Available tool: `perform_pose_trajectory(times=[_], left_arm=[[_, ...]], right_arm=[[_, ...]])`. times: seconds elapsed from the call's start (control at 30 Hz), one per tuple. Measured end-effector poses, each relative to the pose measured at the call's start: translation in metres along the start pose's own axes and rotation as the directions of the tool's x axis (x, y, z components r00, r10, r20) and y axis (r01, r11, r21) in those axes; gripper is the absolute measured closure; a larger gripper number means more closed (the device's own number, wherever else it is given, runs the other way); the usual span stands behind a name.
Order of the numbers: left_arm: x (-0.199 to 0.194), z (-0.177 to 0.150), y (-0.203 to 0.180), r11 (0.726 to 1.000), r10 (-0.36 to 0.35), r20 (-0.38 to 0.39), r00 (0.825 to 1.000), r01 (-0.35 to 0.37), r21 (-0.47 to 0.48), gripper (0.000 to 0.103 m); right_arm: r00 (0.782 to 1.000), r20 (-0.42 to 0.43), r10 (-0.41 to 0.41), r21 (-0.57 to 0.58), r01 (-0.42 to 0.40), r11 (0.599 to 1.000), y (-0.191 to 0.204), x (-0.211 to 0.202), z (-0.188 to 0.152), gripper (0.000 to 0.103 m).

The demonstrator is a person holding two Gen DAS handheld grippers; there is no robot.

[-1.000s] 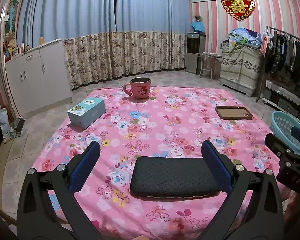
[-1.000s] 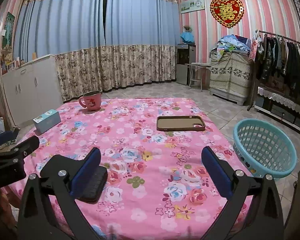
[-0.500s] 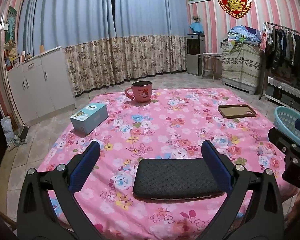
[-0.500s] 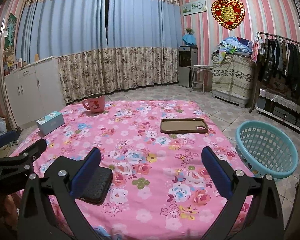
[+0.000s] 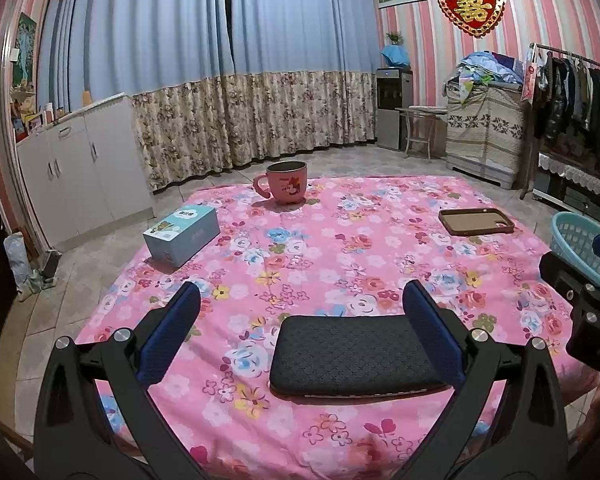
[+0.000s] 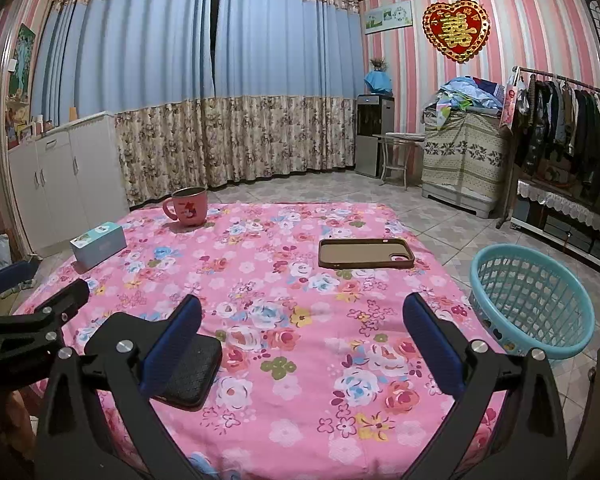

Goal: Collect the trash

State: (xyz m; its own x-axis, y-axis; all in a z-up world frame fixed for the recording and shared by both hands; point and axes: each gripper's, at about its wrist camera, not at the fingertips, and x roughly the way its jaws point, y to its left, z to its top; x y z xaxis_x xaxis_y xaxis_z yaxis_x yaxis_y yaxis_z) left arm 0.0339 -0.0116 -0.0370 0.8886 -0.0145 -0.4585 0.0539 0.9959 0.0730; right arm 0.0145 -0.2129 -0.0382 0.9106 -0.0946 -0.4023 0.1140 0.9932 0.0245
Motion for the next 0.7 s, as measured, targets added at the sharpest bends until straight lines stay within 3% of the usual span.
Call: perform_pose_trajectory(times=[0.7], left_arm=[[0.0008, -0.0003, 0.004, 1.0, 0.012, 0.002, 1.0, -0.012, 0.005, 0.005]], right_arm=[[1.0, 0.002, -0.007, 0.007, 0.007, 1.0, -0.0031, 0.0034, 0.0006, 0.005]])
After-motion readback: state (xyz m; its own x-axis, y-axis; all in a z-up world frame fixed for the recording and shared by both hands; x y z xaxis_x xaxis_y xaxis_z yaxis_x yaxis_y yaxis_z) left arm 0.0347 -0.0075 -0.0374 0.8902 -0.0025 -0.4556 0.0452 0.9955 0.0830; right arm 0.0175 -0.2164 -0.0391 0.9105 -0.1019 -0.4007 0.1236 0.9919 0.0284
